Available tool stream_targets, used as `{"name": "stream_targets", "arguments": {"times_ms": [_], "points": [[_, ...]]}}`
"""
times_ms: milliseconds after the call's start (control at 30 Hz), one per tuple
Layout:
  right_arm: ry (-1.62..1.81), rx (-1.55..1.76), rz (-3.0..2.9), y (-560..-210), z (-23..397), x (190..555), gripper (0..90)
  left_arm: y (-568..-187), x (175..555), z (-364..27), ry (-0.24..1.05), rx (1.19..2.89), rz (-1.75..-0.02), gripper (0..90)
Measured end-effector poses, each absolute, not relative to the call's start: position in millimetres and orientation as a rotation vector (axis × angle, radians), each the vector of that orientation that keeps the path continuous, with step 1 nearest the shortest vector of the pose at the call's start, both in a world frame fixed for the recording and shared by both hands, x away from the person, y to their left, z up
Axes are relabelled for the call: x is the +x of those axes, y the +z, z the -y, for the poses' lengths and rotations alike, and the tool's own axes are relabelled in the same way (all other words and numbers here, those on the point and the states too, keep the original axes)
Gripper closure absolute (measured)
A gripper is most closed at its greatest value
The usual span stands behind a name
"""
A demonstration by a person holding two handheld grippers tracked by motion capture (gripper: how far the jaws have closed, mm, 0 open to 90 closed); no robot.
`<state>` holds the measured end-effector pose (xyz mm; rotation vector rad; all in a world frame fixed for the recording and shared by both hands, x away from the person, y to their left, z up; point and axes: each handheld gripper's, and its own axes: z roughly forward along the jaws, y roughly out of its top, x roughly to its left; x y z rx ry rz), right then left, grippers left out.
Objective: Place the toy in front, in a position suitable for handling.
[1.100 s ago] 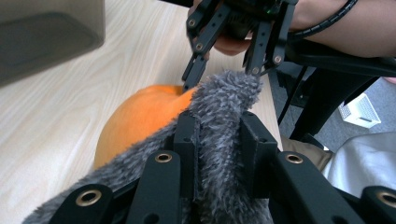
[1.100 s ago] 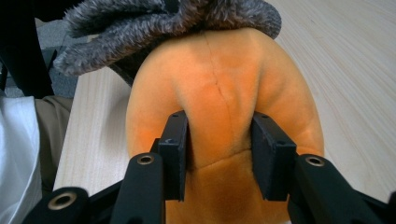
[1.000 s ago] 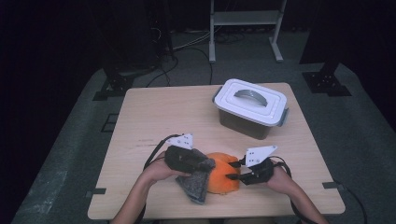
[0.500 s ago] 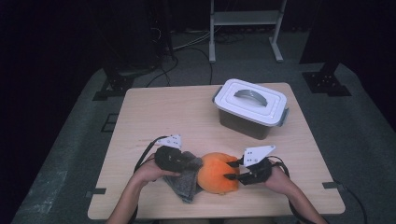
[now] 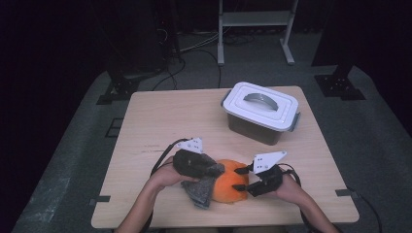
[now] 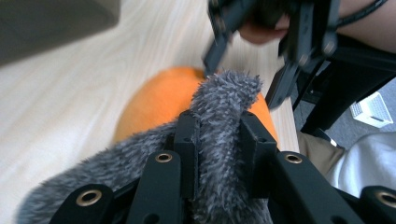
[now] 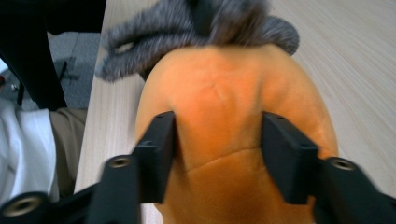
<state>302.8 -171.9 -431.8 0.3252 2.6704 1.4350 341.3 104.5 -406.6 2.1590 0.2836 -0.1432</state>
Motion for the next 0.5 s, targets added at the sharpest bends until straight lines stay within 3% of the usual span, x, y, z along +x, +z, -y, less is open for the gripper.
{"name": "stream_targets", "arguments": {"times_ms": [300, 400, 500], "points": [[1.48, 0.461, -2.675, -430.1, 178.1, 318.4, 25.3, -413.7, 331.6, -111.5, -0.182, 2.141, -0.262, 71.9], [1.467, 0.448, -2.691, -435.3, 173.9, 316.9, 27.3, -415.1, 327.5, -110.8, -0.185, 2.136, -0.248, 71.8], [1.444, 0.461, -2.704, -439.7, 170.3, 311.7, 36.6, -415.9, 329.0, -113.7, -0.184, 2.124, -0.253, 71.9]]}}
